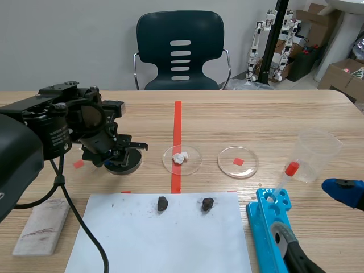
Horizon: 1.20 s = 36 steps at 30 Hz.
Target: Lower the mineral onto the iron filings and hold still
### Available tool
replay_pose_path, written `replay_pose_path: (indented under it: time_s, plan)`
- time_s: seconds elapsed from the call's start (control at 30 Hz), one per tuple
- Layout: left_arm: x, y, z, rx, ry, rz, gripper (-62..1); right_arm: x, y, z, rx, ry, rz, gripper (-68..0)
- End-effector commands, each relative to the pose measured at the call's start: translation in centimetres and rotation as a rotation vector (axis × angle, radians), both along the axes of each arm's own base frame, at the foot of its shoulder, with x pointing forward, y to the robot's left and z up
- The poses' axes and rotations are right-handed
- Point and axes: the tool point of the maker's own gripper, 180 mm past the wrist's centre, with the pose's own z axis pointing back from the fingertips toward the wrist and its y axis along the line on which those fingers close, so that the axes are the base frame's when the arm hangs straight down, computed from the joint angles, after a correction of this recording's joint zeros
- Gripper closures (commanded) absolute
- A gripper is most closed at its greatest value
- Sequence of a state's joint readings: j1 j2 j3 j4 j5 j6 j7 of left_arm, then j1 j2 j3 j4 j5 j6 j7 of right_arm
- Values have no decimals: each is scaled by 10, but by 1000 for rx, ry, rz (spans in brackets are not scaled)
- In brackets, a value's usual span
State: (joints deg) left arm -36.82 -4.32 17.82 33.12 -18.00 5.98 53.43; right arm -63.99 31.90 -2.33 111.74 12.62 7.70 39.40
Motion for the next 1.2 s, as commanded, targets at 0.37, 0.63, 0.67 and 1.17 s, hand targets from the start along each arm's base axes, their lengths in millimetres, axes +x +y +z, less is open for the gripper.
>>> replay_pose_path:
  time_s: [0.37,0.63,0.67,1.17]
  plan:
    - [18,15,82,-1,-413,-2,-53,3,-1,6,9,-25,-7,-475]
    - [-34,-3,147,-29,-740,-145,-53,3,-1,6,9,-25,-7,-475]
    - [-43,-8,154,-40,-774,-172,-53,3,-1,6,9,-25,-7,-475]
    - [-147,-31,168,-93,-904,-382,-53,3,-1,6,9,-25,-7,-475]
